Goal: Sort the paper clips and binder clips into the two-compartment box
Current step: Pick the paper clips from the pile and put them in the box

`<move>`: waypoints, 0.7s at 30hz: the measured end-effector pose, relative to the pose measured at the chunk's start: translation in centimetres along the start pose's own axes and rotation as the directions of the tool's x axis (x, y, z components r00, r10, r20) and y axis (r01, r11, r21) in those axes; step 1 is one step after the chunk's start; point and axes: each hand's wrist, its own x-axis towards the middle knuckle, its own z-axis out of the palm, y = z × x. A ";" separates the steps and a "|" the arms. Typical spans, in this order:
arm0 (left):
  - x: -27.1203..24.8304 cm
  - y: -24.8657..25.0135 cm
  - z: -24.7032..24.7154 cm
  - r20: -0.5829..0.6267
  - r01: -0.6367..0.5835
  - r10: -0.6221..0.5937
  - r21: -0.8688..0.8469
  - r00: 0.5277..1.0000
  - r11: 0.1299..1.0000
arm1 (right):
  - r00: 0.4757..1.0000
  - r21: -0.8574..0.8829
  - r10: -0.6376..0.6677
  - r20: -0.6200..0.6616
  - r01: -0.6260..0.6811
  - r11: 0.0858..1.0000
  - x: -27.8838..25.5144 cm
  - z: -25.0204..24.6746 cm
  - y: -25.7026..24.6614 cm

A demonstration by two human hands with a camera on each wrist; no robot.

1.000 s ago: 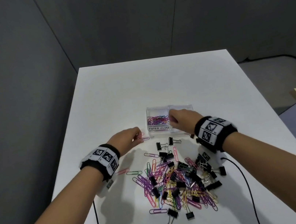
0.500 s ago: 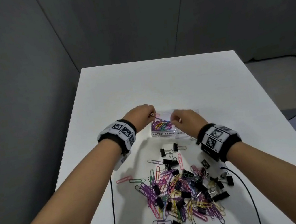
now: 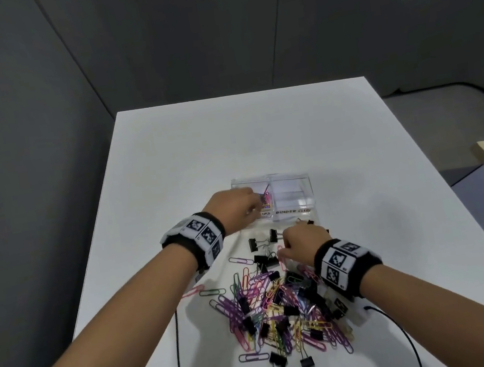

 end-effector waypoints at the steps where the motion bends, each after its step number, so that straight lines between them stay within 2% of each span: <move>1: -1.0 0.1 0.7 0.044 -0.007 0.007 -0.002 0.999 1.000 | 1.000 -0.018 0.005 -0.005 -0.005 1.000 -0.1 0.2 -0.2; 3: -2.7 0.1 2.3 0.160 0.005 -0.005 -0.001 0.987 1.000 | 0.999 -0.022 0.013 -0.029 -0.014 1.000 -0.1 0.6 -0.7; 6: -4.4 -0.4 4.6 0.274 0.094 -0.088 -0.010 0.958 0.995 | 0.998 0.008 0.027 -0.052 -0.027 1.000 -0.2 0.7 -1.1; 10: -5.1 -0.1 6.5 0.219 0.193 -0.166 -0.108 0.961 0.975 | 0.998 0.026 0.053 -0.025 -0.052 0.998 -0.3 1.3 -1.7; 14: -4.8 0.4 7.0 0.213 0.257 -0.219 -0.167 0.952 0.952 | 0.996 0.120 0.081 -0.020 -0.078 0.990 -0.4 1.9 -1.7; 21: -6.5 -0.3 6.8 0.241 0.330 -0.278 -0.211 0.930 0.920 | 0.997 0.193 0.015 -0.074 -0.001 0.981 -1.2 1.3 -0.9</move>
